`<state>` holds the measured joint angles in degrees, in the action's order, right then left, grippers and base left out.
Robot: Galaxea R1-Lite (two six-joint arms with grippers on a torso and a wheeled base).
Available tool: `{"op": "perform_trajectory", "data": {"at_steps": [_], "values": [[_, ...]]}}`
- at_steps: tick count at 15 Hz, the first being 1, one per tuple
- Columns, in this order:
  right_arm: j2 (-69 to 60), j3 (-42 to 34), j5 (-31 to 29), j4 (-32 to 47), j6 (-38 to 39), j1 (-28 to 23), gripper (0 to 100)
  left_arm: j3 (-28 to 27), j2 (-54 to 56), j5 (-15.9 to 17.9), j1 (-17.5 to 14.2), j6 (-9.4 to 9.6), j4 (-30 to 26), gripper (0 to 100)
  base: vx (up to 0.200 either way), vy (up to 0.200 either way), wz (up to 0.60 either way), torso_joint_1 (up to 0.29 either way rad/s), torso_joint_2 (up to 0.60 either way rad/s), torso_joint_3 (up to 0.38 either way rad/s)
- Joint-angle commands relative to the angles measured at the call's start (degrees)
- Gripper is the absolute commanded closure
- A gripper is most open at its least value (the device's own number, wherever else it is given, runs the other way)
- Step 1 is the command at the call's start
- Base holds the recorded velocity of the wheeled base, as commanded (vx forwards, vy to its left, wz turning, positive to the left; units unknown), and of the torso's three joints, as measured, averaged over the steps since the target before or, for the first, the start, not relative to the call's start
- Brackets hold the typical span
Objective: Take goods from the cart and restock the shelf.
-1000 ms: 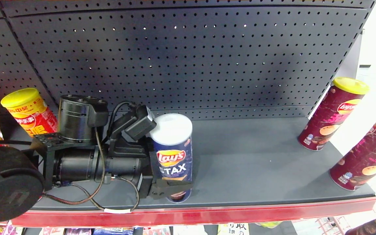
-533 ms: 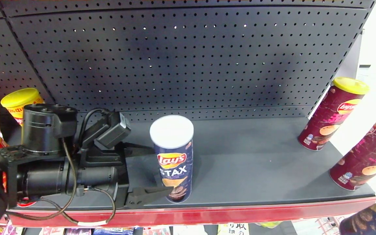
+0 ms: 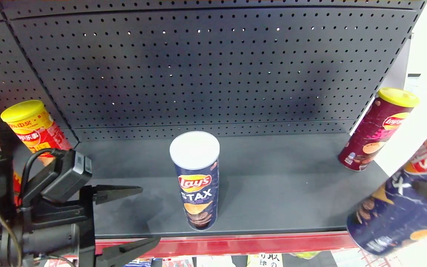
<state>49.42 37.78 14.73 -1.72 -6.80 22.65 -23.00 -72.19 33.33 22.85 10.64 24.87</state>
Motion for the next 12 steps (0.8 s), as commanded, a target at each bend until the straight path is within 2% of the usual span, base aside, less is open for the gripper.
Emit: {"op": "perform_trajectory", "data": {"at_steps": [1, 2, 3, 4, 8, 12], "values": [[12.6, 2.7, 0.7, -5.2, -0.9, 0.3, 100, 4.4, 8.7, -4.1, -0.3, -3.61, -0.1, 0, 0.0, 0.0, 0.0, 0.0, 0.0, 0.0], [13.1, 3.0, 0.7, -5.2, -0.8, 0.4, 100, 4.4, 9.1, -4.4, -0.3, -3.87, -0.1, 0, 0.0, 0.0, 0.0, 0.0, 0.0, 0.0], [20.5, 8.8, 0.9, -6.0, -0.6, 3.0, 100, 5.7, 13.6, -7.8, -0.3, -7.13, -0.4, 0, 0.0, 0.0, 0.0, 0.0, 0.0, 0.0], [24.6, 11.8, 0.9, -7.1, -0.5, 3.3, 100, 6.8, 15.4, -8.5, -0.3, -8.18, -0.7, 0, 0.0, 0.0, 0.0, 0.0, 0.0, 0.0], [36.8, 18.5, 1.2, -14.5, -0.8, 5.5, 100, 7.4, 19.2, -10.8, -0.3, -8.53, -4.0, 0, 0.0, 0.0, 0.0, 0.0, 0.0, 0.0], [48.7, 30.4, 1.4, -14.7, -0.3, 8.6, 100, 6.7, 19.1, -12.1, -0.3, -8.71, -4.6, 0, 0.0, 0.0, 0.0, 0.0, 0.0, 0.0]]}}
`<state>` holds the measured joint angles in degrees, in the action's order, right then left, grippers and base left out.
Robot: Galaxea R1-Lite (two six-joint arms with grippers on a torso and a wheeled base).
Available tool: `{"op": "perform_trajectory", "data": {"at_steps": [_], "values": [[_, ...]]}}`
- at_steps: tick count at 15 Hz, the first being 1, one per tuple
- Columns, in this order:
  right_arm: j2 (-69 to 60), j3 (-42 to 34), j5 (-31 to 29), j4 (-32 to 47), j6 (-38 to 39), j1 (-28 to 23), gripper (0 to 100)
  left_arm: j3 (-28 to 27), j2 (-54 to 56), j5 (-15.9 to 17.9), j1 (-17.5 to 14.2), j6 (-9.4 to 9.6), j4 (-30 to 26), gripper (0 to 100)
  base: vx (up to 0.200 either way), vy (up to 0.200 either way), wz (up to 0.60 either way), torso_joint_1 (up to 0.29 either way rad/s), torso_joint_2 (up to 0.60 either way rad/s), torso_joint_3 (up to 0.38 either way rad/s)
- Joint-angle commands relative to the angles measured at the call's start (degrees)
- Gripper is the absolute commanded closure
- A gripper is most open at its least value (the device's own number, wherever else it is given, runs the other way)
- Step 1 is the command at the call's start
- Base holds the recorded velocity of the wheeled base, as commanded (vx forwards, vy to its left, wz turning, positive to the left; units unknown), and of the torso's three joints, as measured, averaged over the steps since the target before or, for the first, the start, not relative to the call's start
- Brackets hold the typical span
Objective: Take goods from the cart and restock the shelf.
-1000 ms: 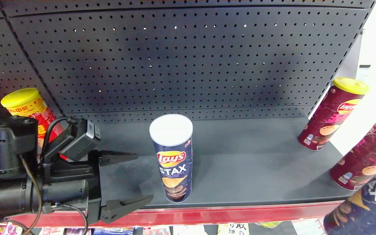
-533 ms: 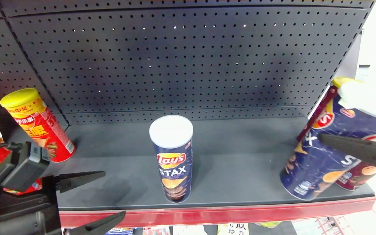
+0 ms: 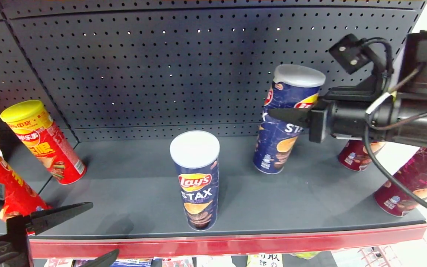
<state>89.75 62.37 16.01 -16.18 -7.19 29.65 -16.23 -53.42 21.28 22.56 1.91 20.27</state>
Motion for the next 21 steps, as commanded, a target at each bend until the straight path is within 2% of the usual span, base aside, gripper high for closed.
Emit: {"op": "perform_trajectory", "data": {"at_steps": [1, 5, 9, 21], "values": [[10.8, 8.4, 0.1, -0.3, 0.0, 1.6, 100, -0.1, 0.2, -0.5, 0.0, -0.33, 0.0, 0, 0.0, 0.0, 0.0, 0.0, 0.0, 0.0], [17.5, 13.8, 1.0, -0.4, 0.0, 2.7, 100, -0.9, 0.2, -2.1, 0.0, -2.18, 0.0, 0, 0.0, 0.0, 0.0, 0.0, 0.0, 0.0], [20.6, 13.9, 1.0, -3.9, 0.1, 3.8, 100, -1.1, 0.1, -2.8, 0.0, -2.27, 0.0, 0, 0.0, 0.0, 0.0, 0.0, 0.0, 0.0], [22.6, 13.9, 1.0, -5.9, 0.2, 5.9, 100, -1.0, 0.2, -2.8, 0.0, -2.27, 0.0, 0, 0.0, 0.0, 0.0, 0.0, 0.0, 0.0]]}}
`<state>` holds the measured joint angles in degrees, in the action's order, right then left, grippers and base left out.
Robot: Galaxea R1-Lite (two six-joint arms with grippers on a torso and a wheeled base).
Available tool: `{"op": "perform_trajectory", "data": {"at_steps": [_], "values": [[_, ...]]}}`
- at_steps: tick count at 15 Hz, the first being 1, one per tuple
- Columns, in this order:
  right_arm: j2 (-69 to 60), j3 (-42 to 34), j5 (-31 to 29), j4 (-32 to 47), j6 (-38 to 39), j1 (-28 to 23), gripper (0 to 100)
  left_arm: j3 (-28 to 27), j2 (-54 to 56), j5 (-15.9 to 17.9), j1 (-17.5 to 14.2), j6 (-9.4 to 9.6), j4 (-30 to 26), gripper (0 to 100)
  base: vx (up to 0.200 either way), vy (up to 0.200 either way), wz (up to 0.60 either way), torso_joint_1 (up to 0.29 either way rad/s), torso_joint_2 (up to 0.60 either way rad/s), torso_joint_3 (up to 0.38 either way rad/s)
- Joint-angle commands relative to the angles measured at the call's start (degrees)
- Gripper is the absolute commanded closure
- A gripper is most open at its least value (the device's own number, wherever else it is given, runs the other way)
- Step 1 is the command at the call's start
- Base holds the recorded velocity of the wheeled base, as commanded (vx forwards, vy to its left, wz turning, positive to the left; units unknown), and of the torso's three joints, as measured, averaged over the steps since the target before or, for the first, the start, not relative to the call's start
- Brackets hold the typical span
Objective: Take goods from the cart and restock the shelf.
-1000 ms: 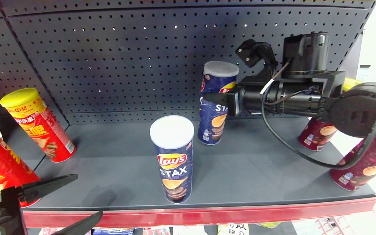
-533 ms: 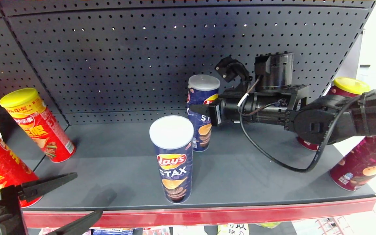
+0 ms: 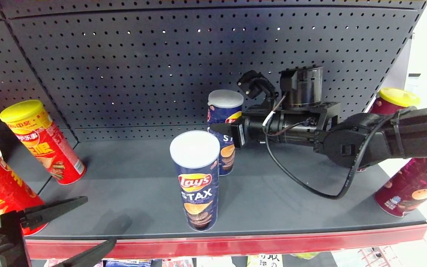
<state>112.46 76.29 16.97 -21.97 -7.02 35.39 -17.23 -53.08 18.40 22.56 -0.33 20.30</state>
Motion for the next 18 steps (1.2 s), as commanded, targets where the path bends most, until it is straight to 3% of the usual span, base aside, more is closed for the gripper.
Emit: {"op": "perform_trajectory", "data": {"at_steps": [1, 5, 6, 8, 12, 18], "values": [[-0.1, -0.1, 0.0, -0.1, 0.0, 0.3, 100, 0.0, -0.3, 0.0, 0.0, -0.02, 0.0, 0, 0.0, 0.0, 0.0, 0.0, 0.0, 0.0], [-0.1, -1.3, 0.0, -0.2, 0.0, 0.6, 100, 0.2, -0.4, 0.1, 0.0, -0.02, 0.0, 0, 0.0, 0.0, 0.0, 0.0, 0.0, 0.0], [-0.1, -1.3, 0.0, -0.2, 0.0, 0.6, 0, 0.3, -0.4, 0.1, 0.0, -0.02, 0.0, 0, 0.0, 0.0, 0.0, 0.0, 0.0, 0.0], [-1.0, -2.2, -0.4, -0.1, 0.0, 0.6, 0, 0.4, -0.5, 0.1, 0.0, -0.02, -0.1, 0, 0.0, 0.0, 0.0, 0.0, 0.0, 0.0], [-8.3, -11.8, -1.9, -0.2, 0.1, 1.2, 0, -0.3, -3.5, -0.1, 0.0, -0.02, -1.6, 0, 0.0, 0.0, 0.0, 0.0, 0.0, 0.0], [-23.2, -27.2, -8.0, -0.2, 5.1, -0.6, 0, -3.2, -13.2, -6.8, 0.0, 0.42, -1.3, 0, 0.0, 0.0, 0.0, 0.0, 0.0, 0.0]]}}
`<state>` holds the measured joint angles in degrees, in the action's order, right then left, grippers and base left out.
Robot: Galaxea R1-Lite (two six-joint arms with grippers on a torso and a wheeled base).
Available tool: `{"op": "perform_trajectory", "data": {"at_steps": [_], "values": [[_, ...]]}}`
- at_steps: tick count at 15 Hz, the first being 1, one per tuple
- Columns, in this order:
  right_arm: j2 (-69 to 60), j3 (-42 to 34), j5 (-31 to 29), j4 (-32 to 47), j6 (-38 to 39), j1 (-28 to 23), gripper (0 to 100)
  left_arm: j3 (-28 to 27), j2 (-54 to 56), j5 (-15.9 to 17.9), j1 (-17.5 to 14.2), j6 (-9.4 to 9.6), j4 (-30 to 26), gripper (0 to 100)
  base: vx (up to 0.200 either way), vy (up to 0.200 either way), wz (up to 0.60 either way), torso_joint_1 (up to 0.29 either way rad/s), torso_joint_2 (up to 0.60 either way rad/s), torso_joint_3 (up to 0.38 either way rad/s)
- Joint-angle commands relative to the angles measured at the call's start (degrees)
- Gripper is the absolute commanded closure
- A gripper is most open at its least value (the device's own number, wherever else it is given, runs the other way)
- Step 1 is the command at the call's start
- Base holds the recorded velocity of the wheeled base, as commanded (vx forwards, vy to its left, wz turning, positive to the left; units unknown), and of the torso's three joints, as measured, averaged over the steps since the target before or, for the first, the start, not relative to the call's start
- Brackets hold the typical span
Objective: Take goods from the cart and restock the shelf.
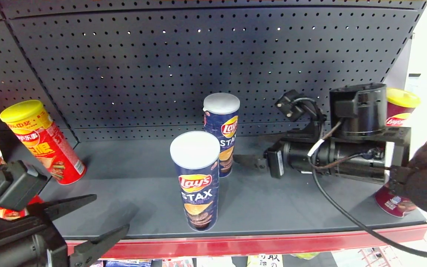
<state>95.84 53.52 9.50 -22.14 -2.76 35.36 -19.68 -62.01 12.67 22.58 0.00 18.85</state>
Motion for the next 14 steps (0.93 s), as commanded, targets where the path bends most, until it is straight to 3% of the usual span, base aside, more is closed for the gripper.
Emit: {"op": "perform_trajectory", "data": {"at_steps": [1, 5, 7, 10, 14], "values": [[-10.6, -8.1, -0.5, 0.0, 0.8, -0.7, 0, -1.4, -6.5, -1.7, 0.1, 0.18, 0.3, 0, 0.0, 0.0, 0.0, 0.0, 0.0, 0.0], [-32.2, -23.9, -0.4, 0.2, 0.4, -0.6, 0, -6.3, -15.4, -1.0, 3.9, 2.02, 0.3, 0, 0.0, 0.0, 0.0, 0.0, 0.0, 0.0], [-39.8, -28.6, -0.5, 0.3, -0.1, -0.6, 0, -7.1, -19.0, -1.0, 4.7, 3.96, 0.5, 0, 0.0, 0.0, 0.0, 0.0, 0.0, 0.0], [-47.4, -29.8, -2.8, 1.4, -0.2, -1.7, 0, -8.2, -23.8, -0.9, 5.7, 8.35, 1.5, 0, 0.0, 0.0, 0.0, 0.0, 0.0, 0.0], [-50.5, -30.6, -3.1, 1.7, 0.0, -4.7, 0, -13.5, -29.2, -1.1, 7.4, 8.44, 1.5, 0, 0.0, 0.0, 0.0, 0.0, 0.0, 0.0]]}}
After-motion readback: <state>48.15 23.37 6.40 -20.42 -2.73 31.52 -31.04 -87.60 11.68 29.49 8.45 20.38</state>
